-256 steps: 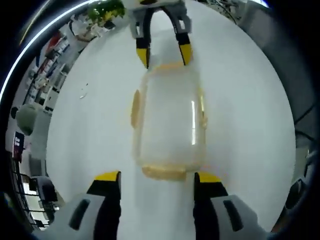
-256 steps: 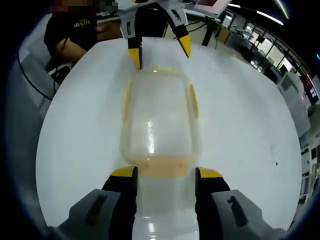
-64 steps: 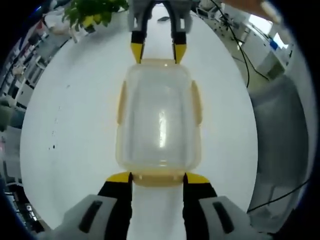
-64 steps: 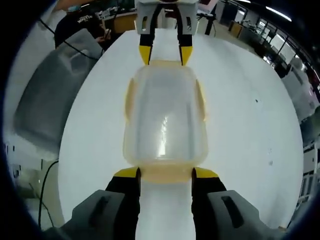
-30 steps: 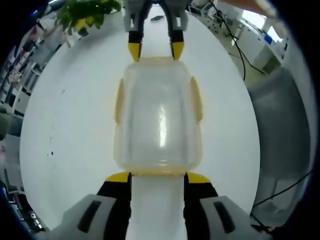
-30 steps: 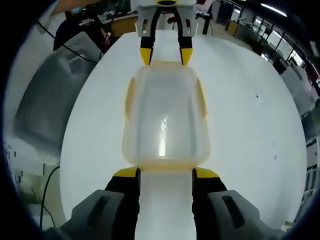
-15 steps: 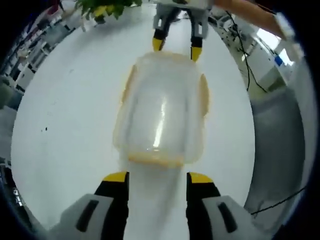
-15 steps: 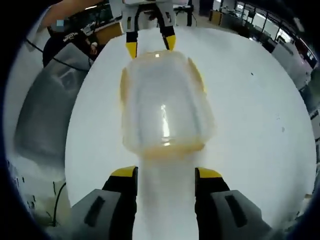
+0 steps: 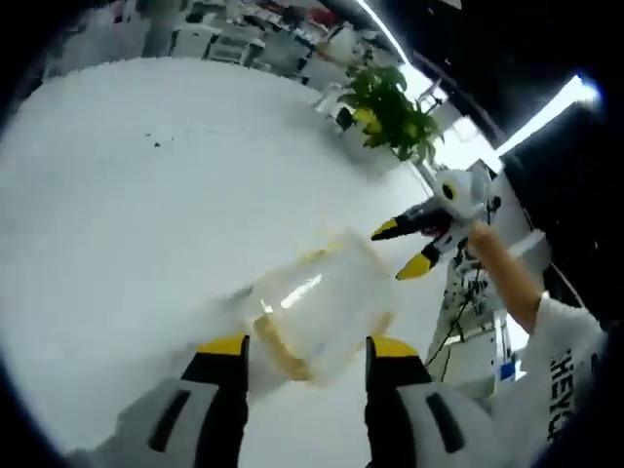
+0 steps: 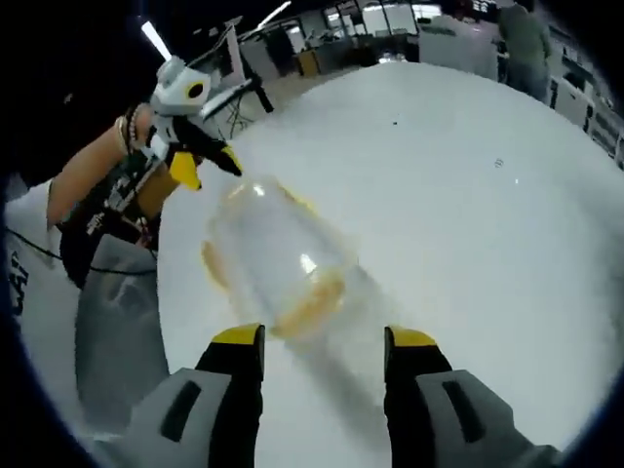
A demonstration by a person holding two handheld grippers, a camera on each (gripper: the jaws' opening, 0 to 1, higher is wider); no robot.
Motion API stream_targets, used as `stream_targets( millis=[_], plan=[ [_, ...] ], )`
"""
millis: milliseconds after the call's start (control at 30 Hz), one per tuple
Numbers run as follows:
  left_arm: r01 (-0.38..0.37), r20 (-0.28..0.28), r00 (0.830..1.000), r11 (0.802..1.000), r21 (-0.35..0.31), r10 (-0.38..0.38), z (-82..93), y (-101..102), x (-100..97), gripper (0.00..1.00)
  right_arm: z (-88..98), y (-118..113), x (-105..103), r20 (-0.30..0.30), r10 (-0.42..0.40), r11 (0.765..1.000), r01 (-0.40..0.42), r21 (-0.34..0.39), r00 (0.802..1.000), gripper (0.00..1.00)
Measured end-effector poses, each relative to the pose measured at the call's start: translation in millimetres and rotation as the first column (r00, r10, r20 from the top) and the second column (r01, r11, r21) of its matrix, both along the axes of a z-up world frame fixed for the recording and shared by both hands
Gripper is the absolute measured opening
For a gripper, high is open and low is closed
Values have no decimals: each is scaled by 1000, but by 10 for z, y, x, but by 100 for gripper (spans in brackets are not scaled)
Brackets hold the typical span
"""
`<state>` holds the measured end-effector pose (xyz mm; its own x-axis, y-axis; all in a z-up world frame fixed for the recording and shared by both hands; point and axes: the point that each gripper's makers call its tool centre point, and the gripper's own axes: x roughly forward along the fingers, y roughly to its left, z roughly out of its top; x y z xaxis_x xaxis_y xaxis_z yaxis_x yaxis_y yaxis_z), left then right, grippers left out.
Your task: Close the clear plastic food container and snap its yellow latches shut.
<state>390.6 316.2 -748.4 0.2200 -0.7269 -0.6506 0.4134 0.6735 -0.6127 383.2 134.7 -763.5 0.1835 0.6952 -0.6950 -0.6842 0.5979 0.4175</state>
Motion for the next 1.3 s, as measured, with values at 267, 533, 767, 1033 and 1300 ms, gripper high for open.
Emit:
stream_targets(
  millis=[267, 533, 767, 1033, 1300],
  plan=[
    [-114, -163, 980, 993, -10, 111, -132, -37, -125, 39, 311, 194, 88, -285, -253, 910, 328, 255, 925, 42],
    [-176, -197, 965, 984, 10, 175, -177, -65, -130, 43, 105, 168, 8, -376, -305, 901, 394, 184, 875, 40],
    [-196, -235, 953, 981, -9, 188, -182, -123, -171, 40, 33, 249, -91, -401, -289, 913, 376, 157, 869, 39],
    [-187, -213, 959, 982, 28, 188, -199, -117, -173, 34, -91, 285, -201, -374, -253, 950, 303, 79, 892, 32],
    [-172, -198, 963, 982, 81, 185, -251, -83, -169, 26, -164, 232, -197, -340, -247, 963, 268, 16, 907, 23]
  ],
)
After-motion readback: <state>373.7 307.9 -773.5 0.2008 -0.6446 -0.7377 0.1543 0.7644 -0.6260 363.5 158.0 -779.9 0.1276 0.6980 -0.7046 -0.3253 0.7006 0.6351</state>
